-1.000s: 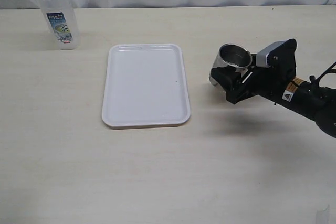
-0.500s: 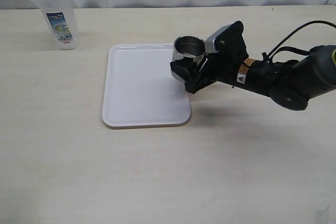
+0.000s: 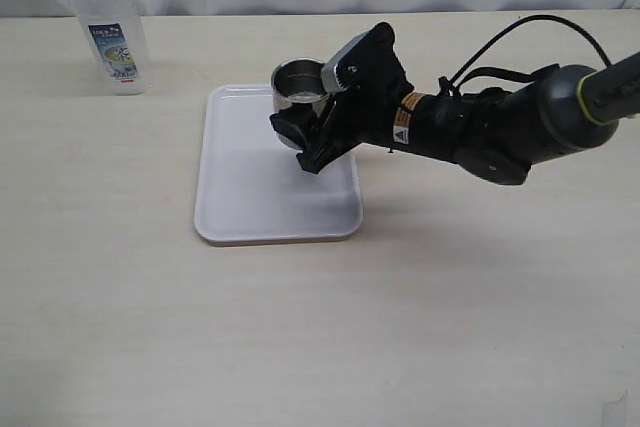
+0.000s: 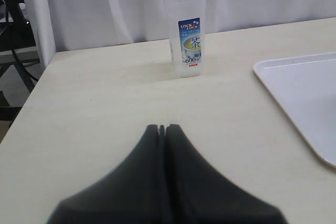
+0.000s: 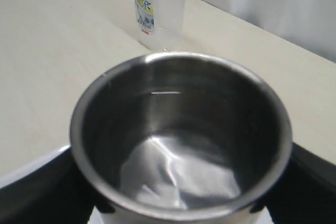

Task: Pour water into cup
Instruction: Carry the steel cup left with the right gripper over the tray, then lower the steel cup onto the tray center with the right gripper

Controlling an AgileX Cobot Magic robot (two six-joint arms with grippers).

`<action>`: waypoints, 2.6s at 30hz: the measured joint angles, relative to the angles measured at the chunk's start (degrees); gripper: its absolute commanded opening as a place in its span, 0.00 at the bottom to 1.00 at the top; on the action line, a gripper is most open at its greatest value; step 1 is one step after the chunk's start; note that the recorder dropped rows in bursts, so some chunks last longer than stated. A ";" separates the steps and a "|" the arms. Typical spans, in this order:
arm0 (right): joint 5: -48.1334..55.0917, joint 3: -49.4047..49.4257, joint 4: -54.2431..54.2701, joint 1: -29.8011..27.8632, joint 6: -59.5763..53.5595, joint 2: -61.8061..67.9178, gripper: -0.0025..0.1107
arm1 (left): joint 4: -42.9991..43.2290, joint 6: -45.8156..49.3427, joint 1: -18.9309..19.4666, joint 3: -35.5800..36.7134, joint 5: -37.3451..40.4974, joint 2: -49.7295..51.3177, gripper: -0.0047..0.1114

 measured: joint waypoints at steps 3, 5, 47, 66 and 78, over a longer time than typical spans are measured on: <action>-1.42 -0.13 0.26 0.36 0.10 0.61 0.06 | 0.00 0.00 0.00 0.00 0.00 0.00 0.04; -1.81 -0.27 0.35 0.51 0.10 1.55 0.06 | 0.00 0.00 0.00 0.00 0.00 0.00 0.04; 0.64 -15.23 0.53 1.83 0.21 16.26 0.15 | 0.00 0.00 0.00 0.00 0.00 0.00 0.04; 0.47 -15.33 0.53 1.83 0.21 16.26 0.69 | 0.00 0.00 0.00 0.00 0.00 0.00 0.04; -0.28 -15.72 0.75 1.83 0.21 16.26 0.70 | 0.00 0.00 0.00 0.00 0.00 0.00 0.04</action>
